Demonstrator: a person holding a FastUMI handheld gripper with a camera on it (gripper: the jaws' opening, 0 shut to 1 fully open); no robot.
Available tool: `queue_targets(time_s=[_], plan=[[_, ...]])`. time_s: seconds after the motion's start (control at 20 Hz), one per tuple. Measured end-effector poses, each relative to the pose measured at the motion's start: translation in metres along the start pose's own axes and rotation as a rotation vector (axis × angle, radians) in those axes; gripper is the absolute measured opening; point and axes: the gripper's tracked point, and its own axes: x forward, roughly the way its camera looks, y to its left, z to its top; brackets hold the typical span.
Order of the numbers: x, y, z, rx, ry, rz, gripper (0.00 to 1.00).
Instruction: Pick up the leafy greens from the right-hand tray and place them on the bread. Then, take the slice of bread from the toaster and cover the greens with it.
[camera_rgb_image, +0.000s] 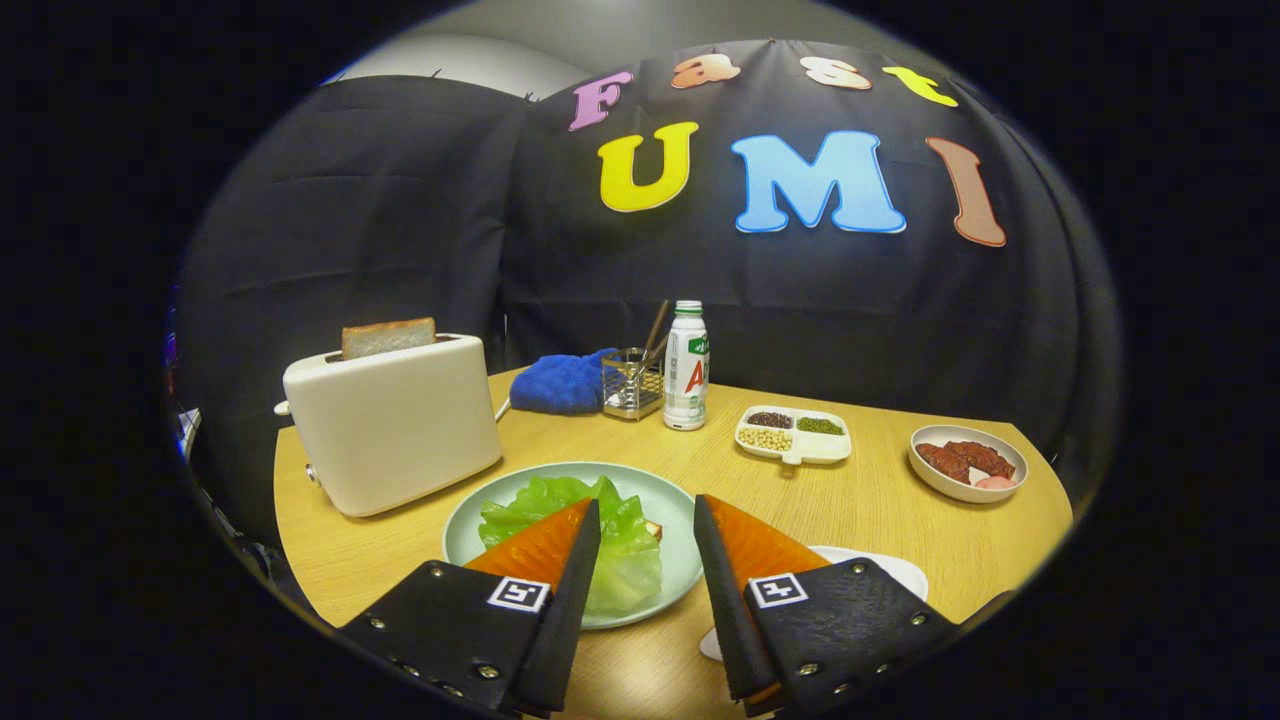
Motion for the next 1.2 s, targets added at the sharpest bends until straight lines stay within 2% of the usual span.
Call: queue_targets(time_s=[0.2, 0.3, 0.45, 0.6, 0.7, 0.85, 1.05, 1.2], plan=[[-0.014, 0.009, 0.022, -0.020, -0.066, -0.014, 0.58], [-0.019, 0.008, 0.033, -0.013, -0.094, -0.071, 0.59], [-0.026, 0.003, 0.040, 0.091, -0.082, -0.221, 0.58], [-0.028, 0.021, 0.053, 0.108, -0.085, -0.262, 0.58], [-0.029, 0.035, 0.056, 0.079, -0.076, -0.254, 0.58], [-0.028, 0.073, 0.075, 0.106, -0.135, -0.165, 0.58], [-0.026, 0.109, 0.096, 0.093, -0.161, -0.180, 0.59], [-0.013, 0.145, 0.110, 0.107, -0.169, -0.135, 0.58]])
